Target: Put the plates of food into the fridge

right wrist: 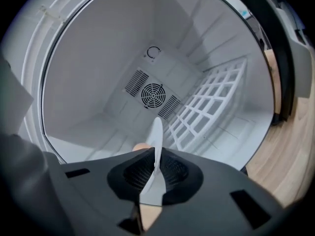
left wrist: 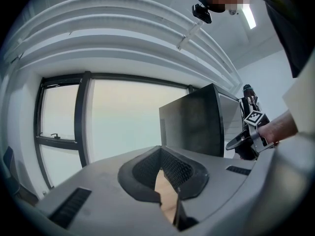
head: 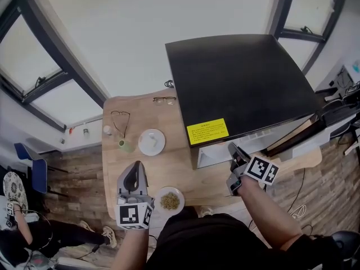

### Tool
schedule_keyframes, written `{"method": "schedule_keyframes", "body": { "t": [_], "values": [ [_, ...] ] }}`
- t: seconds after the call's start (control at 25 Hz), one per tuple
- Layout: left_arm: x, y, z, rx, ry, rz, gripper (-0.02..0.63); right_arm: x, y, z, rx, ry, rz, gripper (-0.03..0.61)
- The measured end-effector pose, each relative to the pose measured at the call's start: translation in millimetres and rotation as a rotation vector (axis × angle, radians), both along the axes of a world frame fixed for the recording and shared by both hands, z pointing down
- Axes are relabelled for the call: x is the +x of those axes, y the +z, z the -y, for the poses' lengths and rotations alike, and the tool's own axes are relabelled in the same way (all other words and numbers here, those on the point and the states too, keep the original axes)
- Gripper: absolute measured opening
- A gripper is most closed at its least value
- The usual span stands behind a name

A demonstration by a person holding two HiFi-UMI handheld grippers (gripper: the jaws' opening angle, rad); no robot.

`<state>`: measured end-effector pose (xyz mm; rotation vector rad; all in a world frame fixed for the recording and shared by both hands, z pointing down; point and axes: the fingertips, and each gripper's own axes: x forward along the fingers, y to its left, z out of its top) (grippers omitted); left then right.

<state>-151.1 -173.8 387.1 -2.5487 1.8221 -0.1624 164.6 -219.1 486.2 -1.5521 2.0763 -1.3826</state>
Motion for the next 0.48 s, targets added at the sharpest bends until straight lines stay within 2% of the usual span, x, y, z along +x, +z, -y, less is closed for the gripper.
{"method": "schedule_keyframes", "body": {
  "t": [0.24,0.48],
  "values": [
    [-6,-1,6,0.003,-0.01,0.002,0.005,1,-6,21,0.031,-0.025,-0.204,0.059],
    [-20,-4,3,0.009,-0.038,0.007,0.005,3,5,33,0.024,-0.083,-0.509,0.12]
  ]
}}
